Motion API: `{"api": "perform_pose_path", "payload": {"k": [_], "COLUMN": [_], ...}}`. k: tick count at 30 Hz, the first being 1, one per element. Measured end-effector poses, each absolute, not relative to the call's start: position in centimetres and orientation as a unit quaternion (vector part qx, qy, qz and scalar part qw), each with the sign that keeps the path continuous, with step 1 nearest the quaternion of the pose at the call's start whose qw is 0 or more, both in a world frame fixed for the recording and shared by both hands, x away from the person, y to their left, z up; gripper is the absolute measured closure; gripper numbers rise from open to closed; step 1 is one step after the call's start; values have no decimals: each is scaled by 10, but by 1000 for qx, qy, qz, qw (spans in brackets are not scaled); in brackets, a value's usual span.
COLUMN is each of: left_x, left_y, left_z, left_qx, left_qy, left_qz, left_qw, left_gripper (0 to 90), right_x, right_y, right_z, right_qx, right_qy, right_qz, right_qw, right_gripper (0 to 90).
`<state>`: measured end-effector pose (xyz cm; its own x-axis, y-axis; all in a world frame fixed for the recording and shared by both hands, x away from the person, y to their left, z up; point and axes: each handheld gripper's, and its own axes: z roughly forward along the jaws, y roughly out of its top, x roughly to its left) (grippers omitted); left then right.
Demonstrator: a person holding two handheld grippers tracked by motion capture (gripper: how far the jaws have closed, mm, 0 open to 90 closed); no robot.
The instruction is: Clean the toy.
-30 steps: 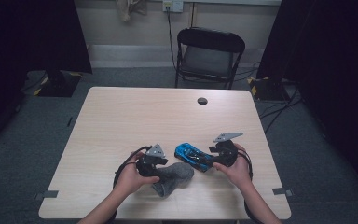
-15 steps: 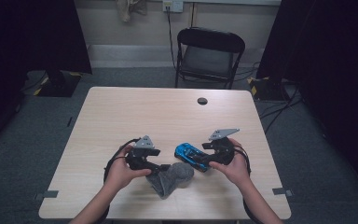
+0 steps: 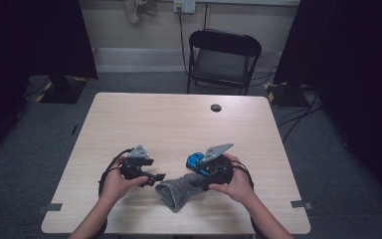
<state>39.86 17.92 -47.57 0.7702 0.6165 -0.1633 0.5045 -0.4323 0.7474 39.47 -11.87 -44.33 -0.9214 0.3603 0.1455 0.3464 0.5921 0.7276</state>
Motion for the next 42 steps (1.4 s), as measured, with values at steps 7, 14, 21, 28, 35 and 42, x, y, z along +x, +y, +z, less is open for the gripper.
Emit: {"api": "perform_pose_path", "payload": {"k": [7,14,21,28,35,42], "left_x": [398,398,398,399,401,405], "left_y": [177,177,178,177,176,158], "left_z": [-479,-483,-482,-481,-477,-468], "left_qx": [850,851,850,851,849,849], "left_qy": [328,330,331,327,324,308], "left_qz": [68,69,71,74,73,77], "left_qw": [406,403,404,404,410,421], "left_gripper": [195,196,196,195,185,169], "right_x": [392,388,386,384,379,370], "right_y": [-104,-89,-87,-89,-97,-128], "right_z": [-452,-471,-482,-482,-471,-445], "right_qx": [187,179,182,176,176,178], "right_qy": [895,908,914,919,921,915], "right_qz": [404,378,363,353,348,362], "right_qw": [-9,-19,1,19,4,2], "right_gripper": [302,336,421,665,694,695]}}
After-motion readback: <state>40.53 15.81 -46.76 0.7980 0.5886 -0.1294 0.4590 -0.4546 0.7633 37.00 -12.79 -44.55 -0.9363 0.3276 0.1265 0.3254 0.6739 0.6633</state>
